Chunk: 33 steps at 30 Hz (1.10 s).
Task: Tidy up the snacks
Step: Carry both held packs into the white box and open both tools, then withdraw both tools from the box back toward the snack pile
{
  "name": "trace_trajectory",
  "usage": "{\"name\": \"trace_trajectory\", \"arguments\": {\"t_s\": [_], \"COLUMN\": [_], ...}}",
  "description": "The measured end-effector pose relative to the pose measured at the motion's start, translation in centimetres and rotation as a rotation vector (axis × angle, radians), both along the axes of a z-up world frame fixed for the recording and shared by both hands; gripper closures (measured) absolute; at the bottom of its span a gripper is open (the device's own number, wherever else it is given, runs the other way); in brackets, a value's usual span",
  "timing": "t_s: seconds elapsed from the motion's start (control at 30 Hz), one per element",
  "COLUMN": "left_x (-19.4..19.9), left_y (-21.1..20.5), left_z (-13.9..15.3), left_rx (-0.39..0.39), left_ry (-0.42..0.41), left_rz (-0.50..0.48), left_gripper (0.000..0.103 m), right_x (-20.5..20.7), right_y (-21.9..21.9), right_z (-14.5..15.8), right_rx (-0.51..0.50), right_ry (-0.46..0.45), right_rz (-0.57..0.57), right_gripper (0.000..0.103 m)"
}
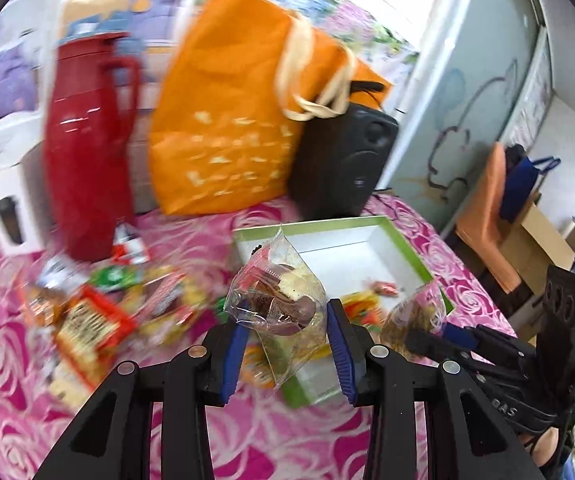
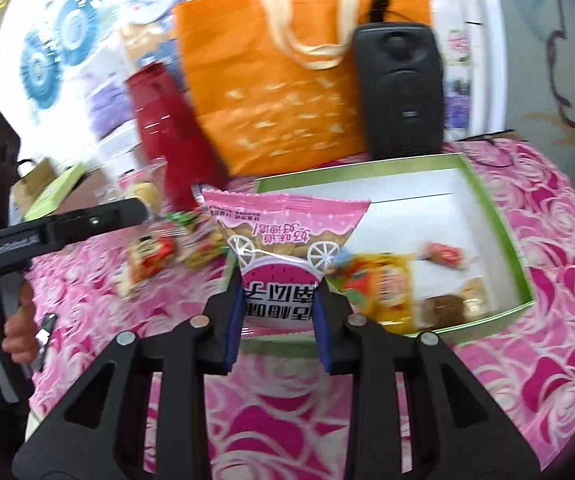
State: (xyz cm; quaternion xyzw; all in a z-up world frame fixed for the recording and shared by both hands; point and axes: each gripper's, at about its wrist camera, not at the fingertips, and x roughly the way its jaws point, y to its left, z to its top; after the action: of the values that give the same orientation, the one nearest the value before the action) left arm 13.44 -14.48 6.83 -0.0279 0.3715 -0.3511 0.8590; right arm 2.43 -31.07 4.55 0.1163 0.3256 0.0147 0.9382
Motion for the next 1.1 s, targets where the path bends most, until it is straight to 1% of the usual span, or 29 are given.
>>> {"name": "trace_trajectory", "arguments": {"t_s": [0.07,0.17,0.27,0.37,0.53,0.6,0.67,0.7,0.73,0.77,0.8,0.83,0.9,1.0,1.1], "left_x": [0.4,1.1,2.1,3.4,5.2,5.8,6.1,6.1,6.2,6.2,6.2,6.2,6.3,6.5,6.1], "left_y": [-1.9,-5.1,-8.2,-10.1,-11.8,-12.5,-12.7,-12.8,-12.7,-12.4,-12.0,-11.6,-11.2,-10.7,-10.1], "left_z": [-0.2,-0.8,-1.8,-2.7,-4.5,-5.3,-5.7,-5.7,-5.7,-5.6,-5.5,-5.3,-5.0,-5.0,-4.9], "left_rx": [0.000,0.022,0.041,0.044,0.056,0.067,0.070,0.072,0.070,0.065,0.060,0.055,0.059,0.076,0.076], "left_ry": [0.006,0.010,0.026,0.036,0.066,0.077,0.069,0.059,0.051,0.045,0.038,0.021,0.010,0.027,0.030], "left_rz": [-0.030,-0.067,-0.096,-0.100,-0.094,-0.093,-0.093,-0.082,-0.071,-0.055,-0.035,-0.008,0.004,0.019,0.030], "left_gripper": [0.064,0.064,0.064,0.064,0.064,0.063,0.062,0.055,0.039,0.029,0.014,0.013,0.013,0.012,0.012], "right_x": [0.3,1.1,1.9,3.3,5.7,6.8,7.7,8.2,8.4,8.4,8.2,7.9,7.3,6.7,6.3], "right_y": [-1.8,-4.4,-6.5,-8.0,-9.5,-9.8,-9.6,-9.4,-9.0,-8.7,-8.4,-8.2,-8.3,-8.4,-8.5], "right_z": [-0.1,-0.6,-1.1,-1.5,-2.6,-3.2,-3.8,-4.1,-4.4,-4.5,-4.5,-4.4,-4.2,-4.1,-3.9], "right_rx": [-0.005,-0.004,0.006,-0.004,0.003,0.004,-0.003,-0.021,-0.055,-0.083,-0.120,-0.144,-0.149,-0.137,-0.109], "right_ry": [0.004,0.019,0.026,0.028,0.036,0.044,0.056,0.067,0.072,0.071,0.064,0.050,0.029,0.041,0.052], "right_rz": [-0.041,-0.102,-0.135,-0.158,-0.168,-0.161,-0.136,-0.118,-0.103,-0.102,-0.109,-0.114,-0.113,-0.129,-0.136], "right_gripper": [0.071,0.071,0.070,0.070,0.070,0.070,0.068,0.065,0.049,0.036,0.012,0.005,0.004,0.001,0.001]}}
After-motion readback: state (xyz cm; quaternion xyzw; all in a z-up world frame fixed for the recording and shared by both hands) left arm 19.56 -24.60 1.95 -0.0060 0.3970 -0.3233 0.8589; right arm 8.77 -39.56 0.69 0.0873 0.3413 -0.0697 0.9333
